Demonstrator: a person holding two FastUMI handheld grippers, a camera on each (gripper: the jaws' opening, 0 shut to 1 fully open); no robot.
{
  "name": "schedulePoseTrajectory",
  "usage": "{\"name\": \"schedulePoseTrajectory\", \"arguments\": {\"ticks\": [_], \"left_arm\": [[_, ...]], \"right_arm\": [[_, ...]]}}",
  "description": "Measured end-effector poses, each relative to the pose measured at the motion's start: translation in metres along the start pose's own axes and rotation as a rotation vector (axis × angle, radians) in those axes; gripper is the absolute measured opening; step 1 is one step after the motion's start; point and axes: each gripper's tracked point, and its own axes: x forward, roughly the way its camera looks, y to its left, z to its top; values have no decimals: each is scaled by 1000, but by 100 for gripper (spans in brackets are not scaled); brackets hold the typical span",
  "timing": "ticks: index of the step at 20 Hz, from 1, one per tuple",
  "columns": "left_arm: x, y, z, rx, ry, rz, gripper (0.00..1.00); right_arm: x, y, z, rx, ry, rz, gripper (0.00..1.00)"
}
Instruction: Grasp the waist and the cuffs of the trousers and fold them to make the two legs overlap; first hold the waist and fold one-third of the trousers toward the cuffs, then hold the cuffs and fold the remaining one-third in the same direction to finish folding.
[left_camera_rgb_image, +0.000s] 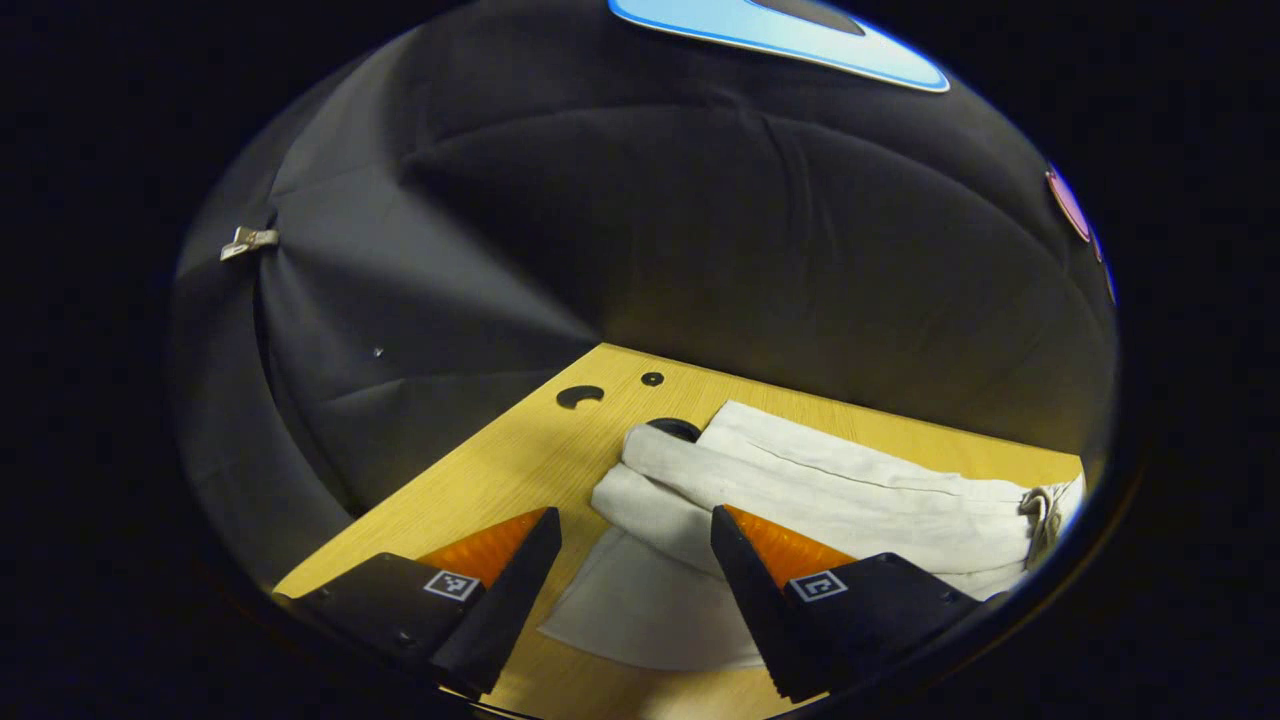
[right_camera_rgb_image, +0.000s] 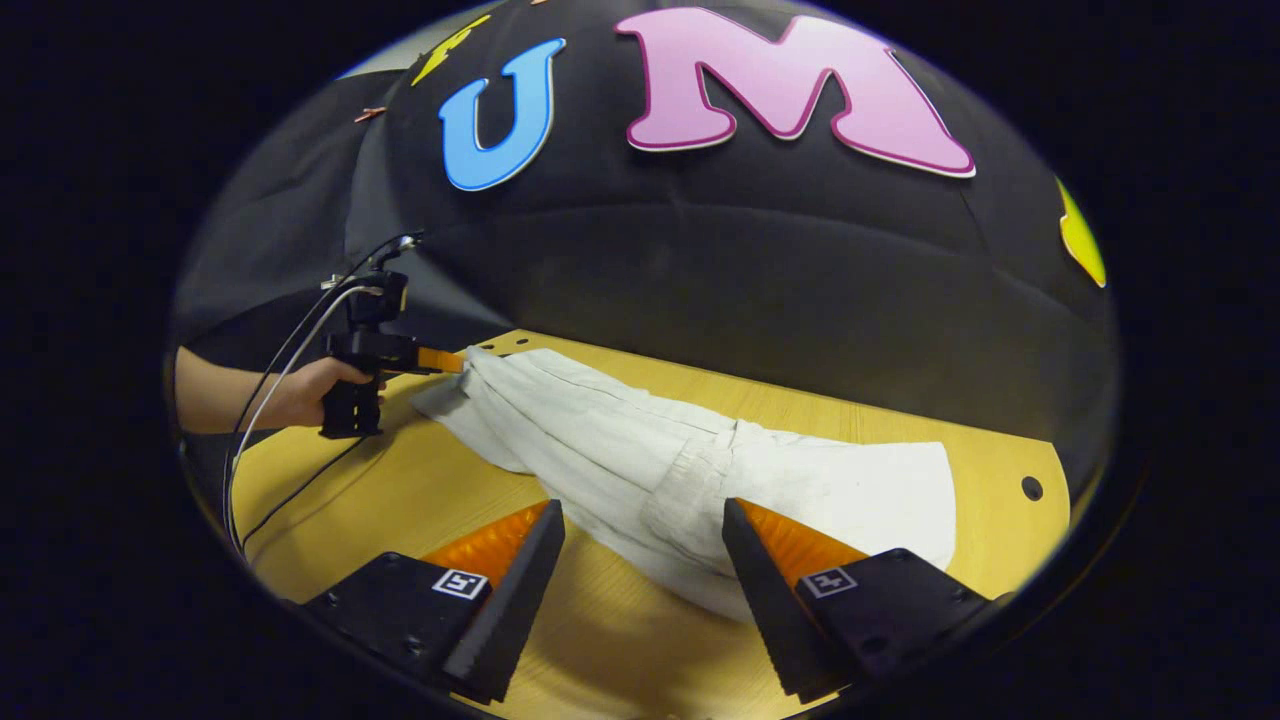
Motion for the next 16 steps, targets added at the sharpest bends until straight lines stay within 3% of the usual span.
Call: {"name": "schedulePoseTrajectory", "arguments": {"ticks": [2, 6, 8, 11, 13, 15, 16], "left_arm": [[12, 3, 2, -5, 6, 25, 96], [27, 5, -21, -43, 95, 55, 96], [30, 5, -24, 16, 105, 65, 99], [30, -8, -24, 98, 132, 18, 97], [42, -14, -31, 95, 153, -9, 93], [38, -24, -31, 139, 173, -41, 81], [37, -27, -33, 157, 184, -57, 68]], "right_arm": [[-20, 4, -17, 9, 31, 1, 97], [-60, -14, -54, 36, 113, -85, 98], [-74, -18, -60, 100, 131, -116, 98], [-81, -40, -61, 67, 125, -177, 98], [-83, -43, -54, 88, 112, -183, 98], [-85, -47, -51, 100, 101, -188, 98], [-86, -49, -51, 95, 100, -193, 98]]}}
